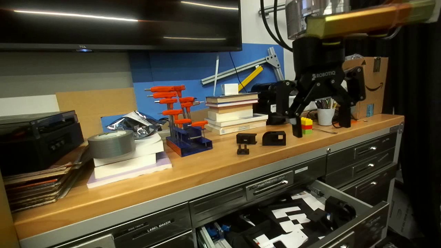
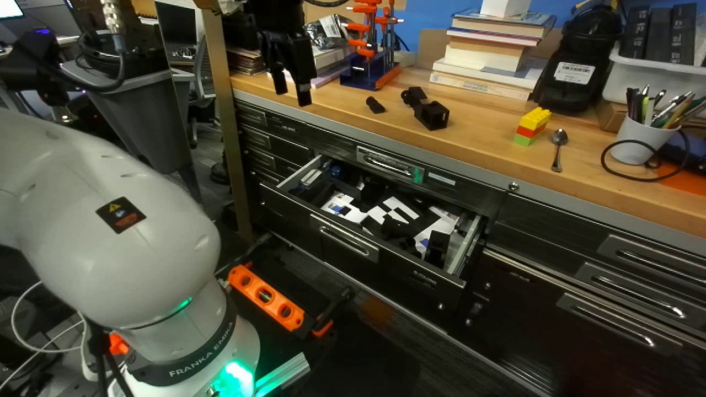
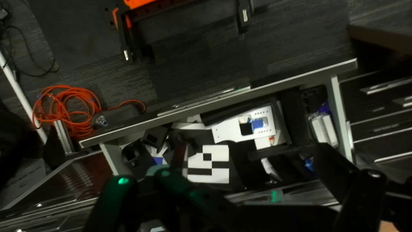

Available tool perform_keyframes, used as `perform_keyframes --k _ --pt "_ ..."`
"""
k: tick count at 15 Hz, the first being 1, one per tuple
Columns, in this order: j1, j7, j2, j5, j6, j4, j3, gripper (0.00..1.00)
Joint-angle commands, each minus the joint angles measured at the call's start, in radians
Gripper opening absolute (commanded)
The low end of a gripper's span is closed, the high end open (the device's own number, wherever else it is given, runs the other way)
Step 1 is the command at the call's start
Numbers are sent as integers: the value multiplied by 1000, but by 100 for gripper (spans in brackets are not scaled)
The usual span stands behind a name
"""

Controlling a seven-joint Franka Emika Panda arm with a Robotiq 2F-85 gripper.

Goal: Put the blue objects into the drawer then close the drawer.

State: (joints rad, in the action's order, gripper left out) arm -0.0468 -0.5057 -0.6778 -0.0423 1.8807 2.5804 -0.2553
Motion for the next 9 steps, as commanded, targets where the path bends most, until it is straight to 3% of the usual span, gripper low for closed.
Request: perform_keyframes --k 1,5,9 --pt "84 -99 98 83 157 -28 -34 100" --pt "135 -210 266 154 318 -74 -28 100" --pt "123 -231 443 171 472 -161 1 100"
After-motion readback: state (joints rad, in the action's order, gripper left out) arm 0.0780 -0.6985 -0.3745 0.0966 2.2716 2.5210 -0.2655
